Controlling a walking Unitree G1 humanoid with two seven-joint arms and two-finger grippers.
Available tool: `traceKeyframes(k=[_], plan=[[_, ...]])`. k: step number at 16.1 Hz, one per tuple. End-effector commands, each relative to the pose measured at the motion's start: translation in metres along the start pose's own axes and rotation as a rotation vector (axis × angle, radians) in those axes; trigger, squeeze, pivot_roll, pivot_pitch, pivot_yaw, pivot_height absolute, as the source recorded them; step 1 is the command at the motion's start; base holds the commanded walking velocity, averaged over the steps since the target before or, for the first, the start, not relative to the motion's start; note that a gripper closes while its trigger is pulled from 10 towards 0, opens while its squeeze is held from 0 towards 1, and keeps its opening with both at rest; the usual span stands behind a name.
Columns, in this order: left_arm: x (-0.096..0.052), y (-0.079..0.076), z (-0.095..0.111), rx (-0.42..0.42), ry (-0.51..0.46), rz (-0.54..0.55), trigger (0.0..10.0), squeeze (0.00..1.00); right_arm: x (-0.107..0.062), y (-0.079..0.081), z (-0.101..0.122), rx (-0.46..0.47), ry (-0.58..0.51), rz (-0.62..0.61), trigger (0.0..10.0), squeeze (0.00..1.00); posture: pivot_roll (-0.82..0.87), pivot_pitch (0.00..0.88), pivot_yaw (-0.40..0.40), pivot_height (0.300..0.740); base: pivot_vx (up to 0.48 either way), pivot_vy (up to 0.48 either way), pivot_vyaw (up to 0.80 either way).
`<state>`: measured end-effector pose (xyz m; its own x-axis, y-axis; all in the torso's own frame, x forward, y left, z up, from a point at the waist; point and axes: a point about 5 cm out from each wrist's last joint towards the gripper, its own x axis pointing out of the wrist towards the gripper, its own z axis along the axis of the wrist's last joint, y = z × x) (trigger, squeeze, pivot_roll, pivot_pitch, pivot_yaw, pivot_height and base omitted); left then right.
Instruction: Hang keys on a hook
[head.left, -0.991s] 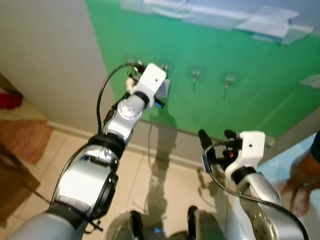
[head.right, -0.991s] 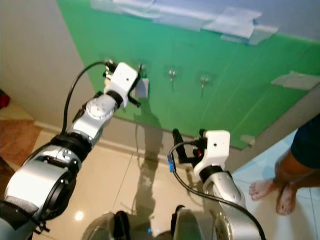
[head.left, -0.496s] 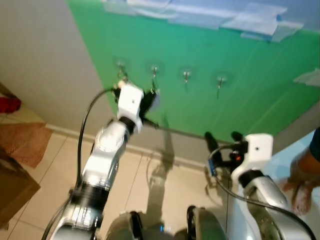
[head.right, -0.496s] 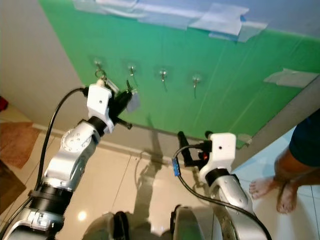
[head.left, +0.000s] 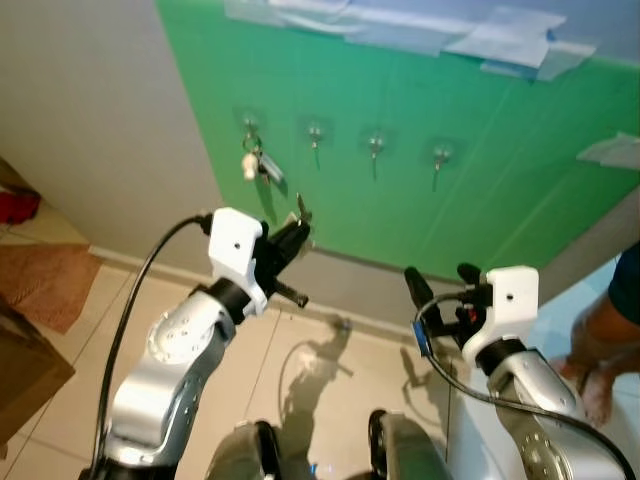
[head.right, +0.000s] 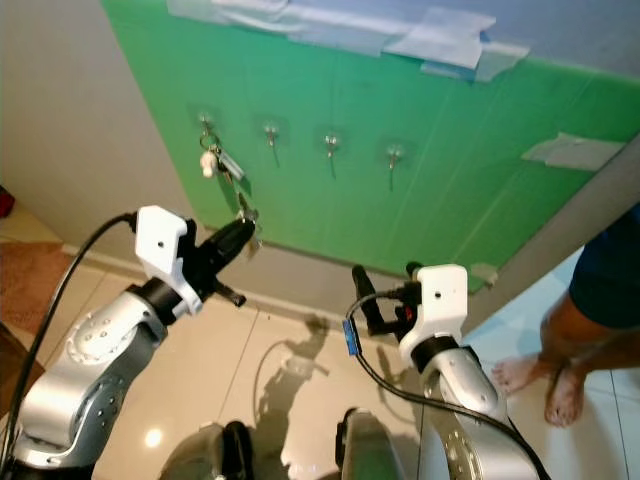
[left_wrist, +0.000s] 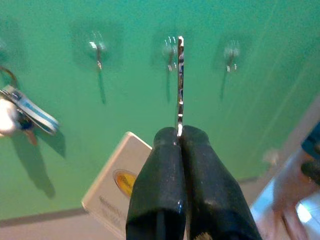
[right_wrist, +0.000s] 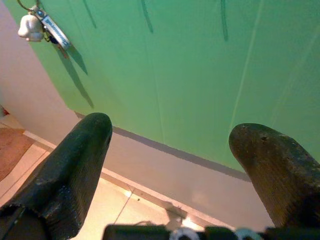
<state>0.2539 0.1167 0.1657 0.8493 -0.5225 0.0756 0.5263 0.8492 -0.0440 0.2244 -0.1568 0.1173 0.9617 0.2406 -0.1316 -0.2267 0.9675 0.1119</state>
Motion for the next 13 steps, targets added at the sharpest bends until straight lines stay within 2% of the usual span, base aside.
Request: traceKeyframes(k=[1, 3, 4, 8, 11, 13], plan=[[-0.003, -0.001, 0.009, -0.001, -0.045, 0.034, 0.0, 0.00, -0.002, -0.003, -0.004, 0.008, 0.025, -0.004, 10.0, 0.00, -0.24, 0.178, 0.014, 0.710, 0.000, 0.000, 0.00], [-0.002, 0.000, 0.020, 0.032, -0.095, 0.072, 0.0, 0.00, 0.001, -0.001, -0.002, 0.008, 0.019, 0.003, 10.0, 0.00, -0.23, 0.178, 0.012, 0.710, 0.401, 0.000, 0.00], [-0.001, -0.001, 0.027, 0.070, -0.119, 0.057, 0.0, 0.00, 0.005, 0.001, 0.000, 0.001, 0.008, 0.010, 10.0, 0.00, -0.23, 0.181, 0.014, 0.710, 0.480, 0.000, 0.00], [0.000, -0.011, 0.039, 0.122, -0.133, 0.012, 0.0, 0.00, 0.007, 0.003, 0.003, 0.002, -0.006, 0.021, 10.0, 0.00, -0.22, 0.183, 0.016, 0.685, 0.480, 0.000, 0.00], [0.003, -0.010, 0.042, 0.145, -0.137, 0.009, 0.0, 0.00, 0.009, 0.004, 0.002, -0.002, -0.004, 0.022, 10.0, 0.00, -0.22, 0.185, 0.014, 0.675, 0.457, 0.000, 0.00], [0.005, -0.010, 0.045, 0.161, -0.139, 0.006, 0.0, 0.00, 0.010, 0.006, 0.001, -0.002, -0.001, 0.029, 10.0, 0.00, -0.22, 0.187, 0.015, 0.675, 0.000, 0.000, 0.00]])
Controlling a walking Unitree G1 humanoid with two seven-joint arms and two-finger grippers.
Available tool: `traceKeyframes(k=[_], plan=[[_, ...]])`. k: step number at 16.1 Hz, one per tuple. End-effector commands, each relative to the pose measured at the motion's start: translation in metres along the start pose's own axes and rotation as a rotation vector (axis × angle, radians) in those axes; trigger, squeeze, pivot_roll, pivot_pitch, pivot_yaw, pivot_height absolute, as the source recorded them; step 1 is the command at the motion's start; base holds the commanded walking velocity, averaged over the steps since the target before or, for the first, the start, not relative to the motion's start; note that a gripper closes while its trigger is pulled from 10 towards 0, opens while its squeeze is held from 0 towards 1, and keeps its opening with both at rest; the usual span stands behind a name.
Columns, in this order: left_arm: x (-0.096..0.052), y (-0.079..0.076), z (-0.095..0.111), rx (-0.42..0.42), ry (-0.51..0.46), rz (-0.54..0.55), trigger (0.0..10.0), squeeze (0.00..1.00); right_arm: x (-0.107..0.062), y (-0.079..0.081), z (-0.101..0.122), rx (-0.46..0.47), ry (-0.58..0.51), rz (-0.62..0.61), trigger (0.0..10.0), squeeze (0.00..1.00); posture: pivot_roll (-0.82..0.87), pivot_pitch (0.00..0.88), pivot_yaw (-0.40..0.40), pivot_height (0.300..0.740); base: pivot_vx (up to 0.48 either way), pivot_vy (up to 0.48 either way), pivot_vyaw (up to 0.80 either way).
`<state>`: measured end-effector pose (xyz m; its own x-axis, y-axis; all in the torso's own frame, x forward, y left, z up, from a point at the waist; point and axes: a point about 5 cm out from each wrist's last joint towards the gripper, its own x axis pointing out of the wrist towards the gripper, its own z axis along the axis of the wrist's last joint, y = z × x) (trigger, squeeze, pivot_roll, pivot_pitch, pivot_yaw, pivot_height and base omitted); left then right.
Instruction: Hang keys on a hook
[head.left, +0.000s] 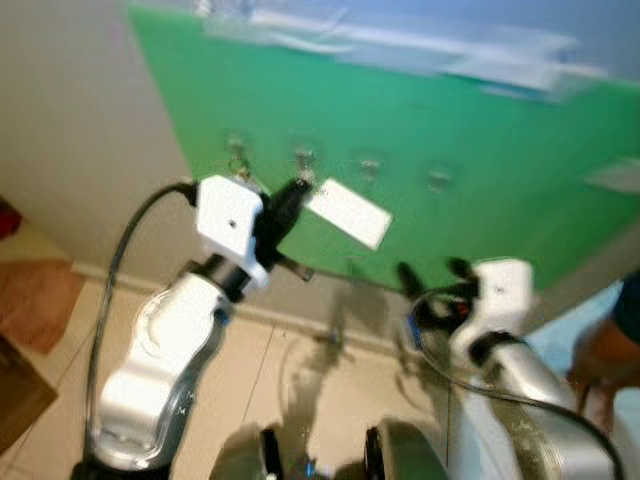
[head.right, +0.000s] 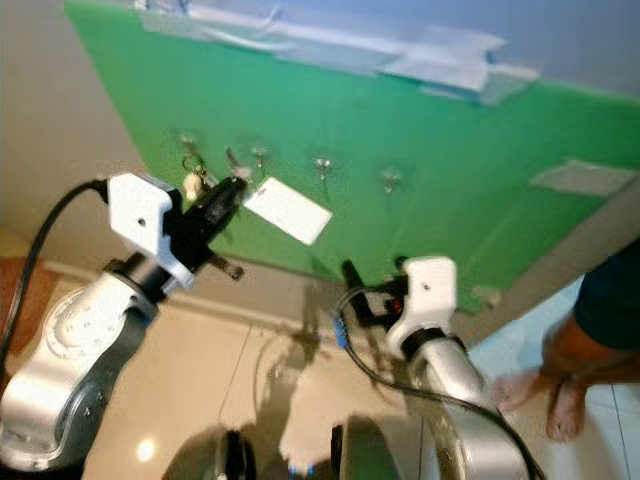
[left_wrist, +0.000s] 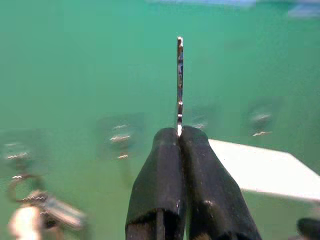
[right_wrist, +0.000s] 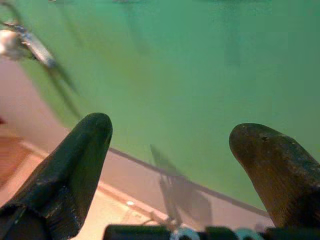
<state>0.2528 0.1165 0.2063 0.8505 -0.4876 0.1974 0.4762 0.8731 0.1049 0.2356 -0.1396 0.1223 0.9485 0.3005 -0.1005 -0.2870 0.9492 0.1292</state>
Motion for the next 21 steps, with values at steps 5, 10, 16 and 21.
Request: traceKeyframes(k=[5, 10, 16, 21], plan=[[0.009, -0.002, 0.006, 0.043, -0.006, -0.014, 0.0, 0.00, -0.004, -0.007, -0.007, -0.012, 0.028, -0.027, 10.0, 0.00, -0.21, 0.192, 0.017, 0.675, 0.000, 0.000, 0.00], [0.022, 0.045, -0.009, 0.157, 0.111, 0.104, 0.0, 0.00, -0.007, -0.005, -0.008, -0.007, 0.033, -0.026, 10.0, 0.00, -0.22, 0.221, 0.020, 0.675, 0.000, 0.000, 0.00], [0.047, 0.071, -0.013, 0.231, 0.145, 0.154, 0.0, 0.00, -0.009, 0.001, -0.010, -0.020, 0.045, -0.010, 10.0, 0.00, -0.23, 0.242, 0.024, 0.671, 0.000, 0.000, 0.14], [0.058, 0.062, -0.001, 0.323, 0.062, 0.104, 0.0, 0.00, -0.008, -0.002, -0.008, -0.009, 0.031, -0.032, 10.0, 0.00, -0.23, 0.222, 0.027, 0.634, 0.000, 0.000, 0.00]])
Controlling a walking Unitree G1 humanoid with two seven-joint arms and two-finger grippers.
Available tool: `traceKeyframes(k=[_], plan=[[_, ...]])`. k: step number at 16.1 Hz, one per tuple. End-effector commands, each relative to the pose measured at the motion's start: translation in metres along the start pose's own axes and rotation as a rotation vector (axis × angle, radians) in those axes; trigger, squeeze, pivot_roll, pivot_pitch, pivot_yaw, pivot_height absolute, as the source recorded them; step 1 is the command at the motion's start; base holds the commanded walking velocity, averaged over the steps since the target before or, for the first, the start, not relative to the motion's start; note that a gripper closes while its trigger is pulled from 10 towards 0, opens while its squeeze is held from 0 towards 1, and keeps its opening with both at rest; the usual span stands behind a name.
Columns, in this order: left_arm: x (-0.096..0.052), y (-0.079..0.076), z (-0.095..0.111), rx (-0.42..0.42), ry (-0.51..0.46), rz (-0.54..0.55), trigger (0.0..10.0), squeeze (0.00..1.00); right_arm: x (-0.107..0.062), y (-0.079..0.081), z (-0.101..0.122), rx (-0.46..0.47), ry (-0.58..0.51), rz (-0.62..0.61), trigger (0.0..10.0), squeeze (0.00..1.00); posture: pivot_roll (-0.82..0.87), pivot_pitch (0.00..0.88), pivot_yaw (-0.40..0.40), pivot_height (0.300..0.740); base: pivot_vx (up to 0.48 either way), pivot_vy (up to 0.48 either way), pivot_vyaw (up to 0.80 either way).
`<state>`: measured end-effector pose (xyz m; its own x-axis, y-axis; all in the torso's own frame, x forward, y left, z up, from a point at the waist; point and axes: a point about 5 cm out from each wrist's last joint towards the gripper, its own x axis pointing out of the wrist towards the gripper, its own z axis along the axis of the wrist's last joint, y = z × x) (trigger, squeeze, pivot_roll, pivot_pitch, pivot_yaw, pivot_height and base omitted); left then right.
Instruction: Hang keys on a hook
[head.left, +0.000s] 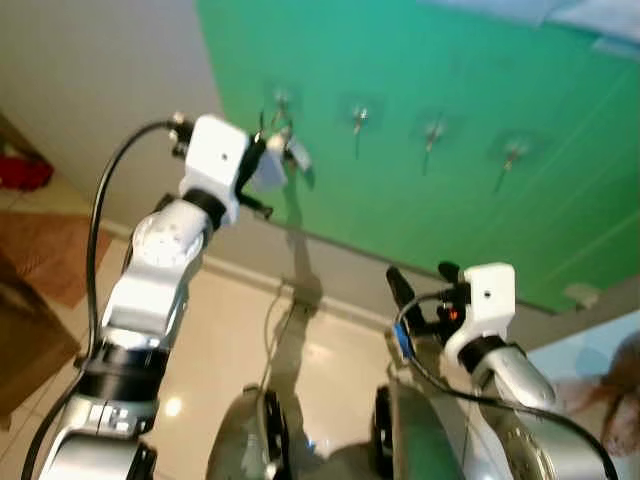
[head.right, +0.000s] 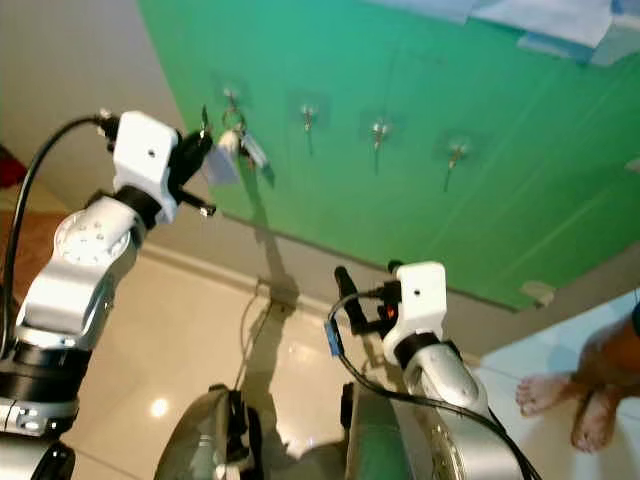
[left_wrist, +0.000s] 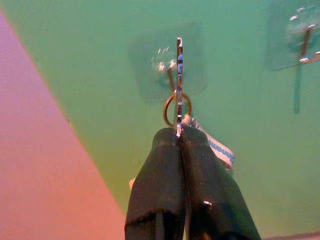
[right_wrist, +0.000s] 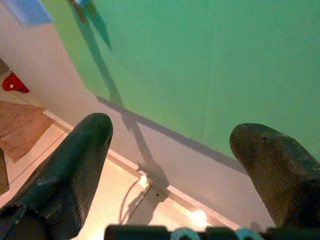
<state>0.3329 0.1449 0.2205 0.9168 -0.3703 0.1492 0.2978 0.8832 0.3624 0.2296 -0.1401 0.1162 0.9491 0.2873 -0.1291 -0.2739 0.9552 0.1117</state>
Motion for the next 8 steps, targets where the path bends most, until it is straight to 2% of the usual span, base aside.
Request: traceKeyframes(k=[1, 3, 5, 8], plan=[[0.002, -0.003, 0.008, 0.041, -0.045, -0.021, 0.0, 0.00, -0.002, -0.003, -0.002, 0.004, 0.006, -0.015, 10.0, 0.00, -0.23, 0.215, 0.027, 0.634, 0.000, 0.000, 0.00], [0.009, -0.016, 0.025, 0.022, -0.106, -0.078, 0.0, 0.00, 0.000, -0.001, -0.002, 0.001, 0.008, -0.002, 10.0, 0.00, -0.23, 0.211, 0.026, 0.634, 0.000, 0.000, 0.00], [0.014, -0.017, 0.031, 0.017, -0.117, -0.070, 0.0, 0.00, 0.000, 0.000, -0.003, 0.002, 0.007, 0.000, 10.0, 0.00, -0.22, 0.207, 0.027, 0.634, 0.000, 0.000, 0.00], [0.031, 0.005, 0.018, 0.093, -0.014, 0.068, 0.0, 0.00, 0.002, 0.001, -0.002, 0.006, 0.004, 0.003, 10.0, 0.00, -0.22, 0.204, 0.024, 0.634, 0.000, 0.000, 0.00]])
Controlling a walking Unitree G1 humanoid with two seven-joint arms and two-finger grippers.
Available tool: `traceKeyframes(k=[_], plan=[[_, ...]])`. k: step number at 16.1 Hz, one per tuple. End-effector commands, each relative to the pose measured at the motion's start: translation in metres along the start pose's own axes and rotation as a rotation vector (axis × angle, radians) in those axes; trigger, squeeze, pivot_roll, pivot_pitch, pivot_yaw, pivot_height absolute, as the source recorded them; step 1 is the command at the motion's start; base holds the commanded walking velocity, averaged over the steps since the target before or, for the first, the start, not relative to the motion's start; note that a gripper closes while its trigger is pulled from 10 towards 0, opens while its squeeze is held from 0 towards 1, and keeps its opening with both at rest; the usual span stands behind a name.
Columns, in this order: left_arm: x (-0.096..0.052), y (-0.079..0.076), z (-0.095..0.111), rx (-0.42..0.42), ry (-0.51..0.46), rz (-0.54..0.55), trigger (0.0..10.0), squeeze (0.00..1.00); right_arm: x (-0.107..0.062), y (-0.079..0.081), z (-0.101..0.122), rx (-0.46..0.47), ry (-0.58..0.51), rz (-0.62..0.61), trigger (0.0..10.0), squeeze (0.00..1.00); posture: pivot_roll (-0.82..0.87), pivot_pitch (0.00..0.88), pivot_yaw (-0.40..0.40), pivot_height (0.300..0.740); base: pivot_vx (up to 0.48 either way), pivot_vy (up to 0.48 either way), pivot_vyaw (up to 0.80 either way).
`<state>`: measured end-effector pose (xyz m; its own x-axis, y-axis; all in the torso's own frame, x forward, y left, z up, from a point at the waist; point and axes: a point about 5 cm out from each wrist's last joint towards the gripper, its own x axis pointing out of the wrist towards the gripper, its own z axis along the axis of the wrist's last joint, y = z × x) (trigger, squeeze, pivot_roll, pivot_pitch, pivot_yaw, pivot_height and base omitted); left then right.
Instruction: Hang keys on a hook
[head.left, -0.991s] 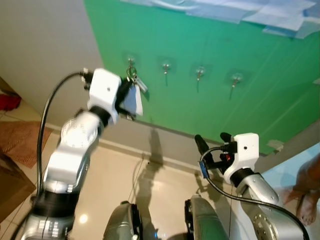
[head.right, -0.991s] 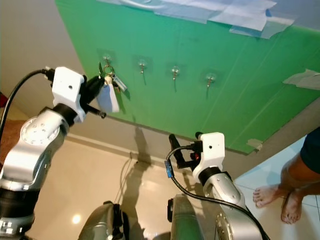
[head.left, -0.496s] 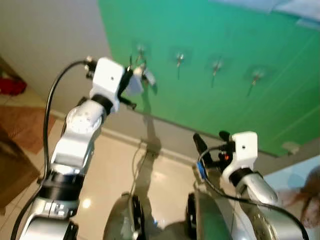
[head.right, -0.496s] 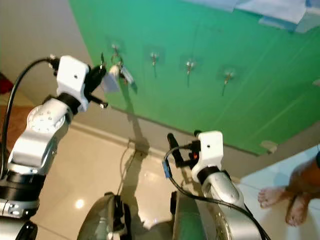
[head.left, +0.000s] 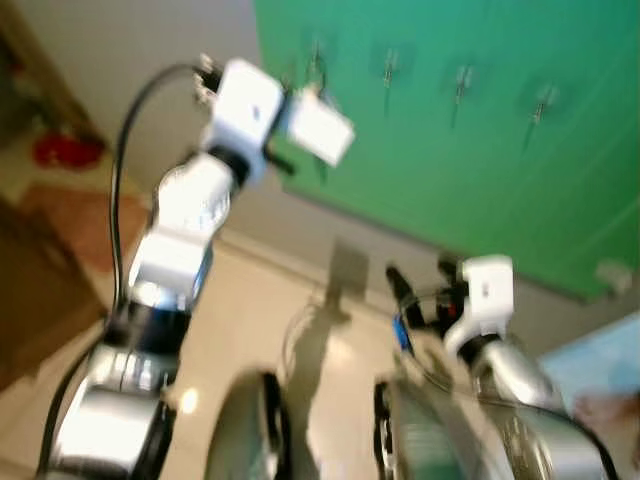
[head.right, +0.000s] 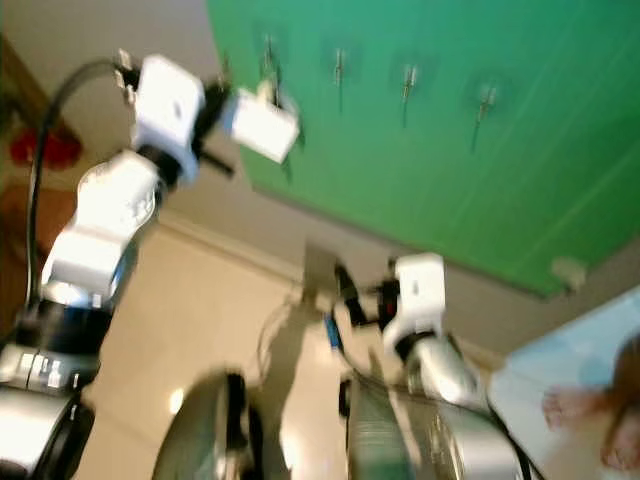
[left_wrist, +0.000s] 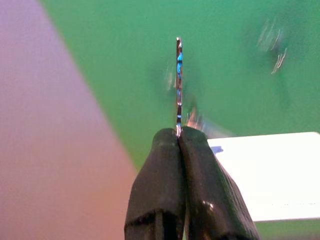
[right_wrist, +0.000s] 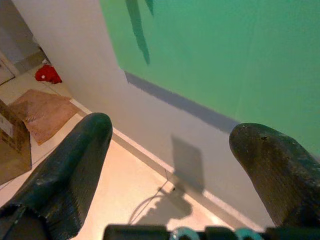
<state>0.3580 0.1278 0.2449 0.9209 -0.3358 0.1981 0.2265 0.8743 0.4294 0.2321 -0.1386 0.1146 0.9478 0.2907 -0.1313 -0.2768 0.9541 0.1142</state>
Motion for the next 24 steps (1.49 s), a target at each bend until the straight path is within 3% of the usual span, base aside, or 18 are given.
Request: traceKeyframes(k=[1, 5, 12, 17, 24], plan=[[0.005, 0.009, -0.010, 0.037, 0.058, 0.052, 0.0, 0.00, -0.001, 0.001, -0.001, 0.004, 0.001, 0.002, 10.0, 0.00, -0.22, 0.203, 0.026, 0.634, 0.000, 0.000, 0.00], [0.026, 0.003, -0.019, 0.104, 0.086, 0.034, 0.0, 0.00, 0.000, 0.003, -0.001, 0.008, -0.003, -0.001, 10.0, 0.00, -0.23, 0.209, 0.028, 0.634, 0.000, 0.000, 0.00], [0.050, -0.001, -0.009, 0.184, 0.045, 0.023, 0.0, 0.00, -0.001, 0.003, -0.002, 0.018, -0.009, -0.019, 10.0, 0.00, -0.25, 0.219, 0.043, 0.634, 0.000, 0.000, 0.00], [0.060, -0.010, -0.007, 0.197, 0.040, -0.004, 0.0, 0.00, -0.003, 0.006, -0.003, 0.026, -0.011, -0.029, 10.0, 0.00, -0.27, 0.225, 0.057, 0.634, 0.000, 0.000, 0.00], [0.075, -0.020, 0.020, 0.141, -0.025, -0.032, 0.0, 0.00, -0.006, 0.003, -0.004, 0.033, -0.028, -0.079, 10.0, 0.00, -0.31, 0.203, 0.089, 0.634, 0.000, 0.000, 0.00]])
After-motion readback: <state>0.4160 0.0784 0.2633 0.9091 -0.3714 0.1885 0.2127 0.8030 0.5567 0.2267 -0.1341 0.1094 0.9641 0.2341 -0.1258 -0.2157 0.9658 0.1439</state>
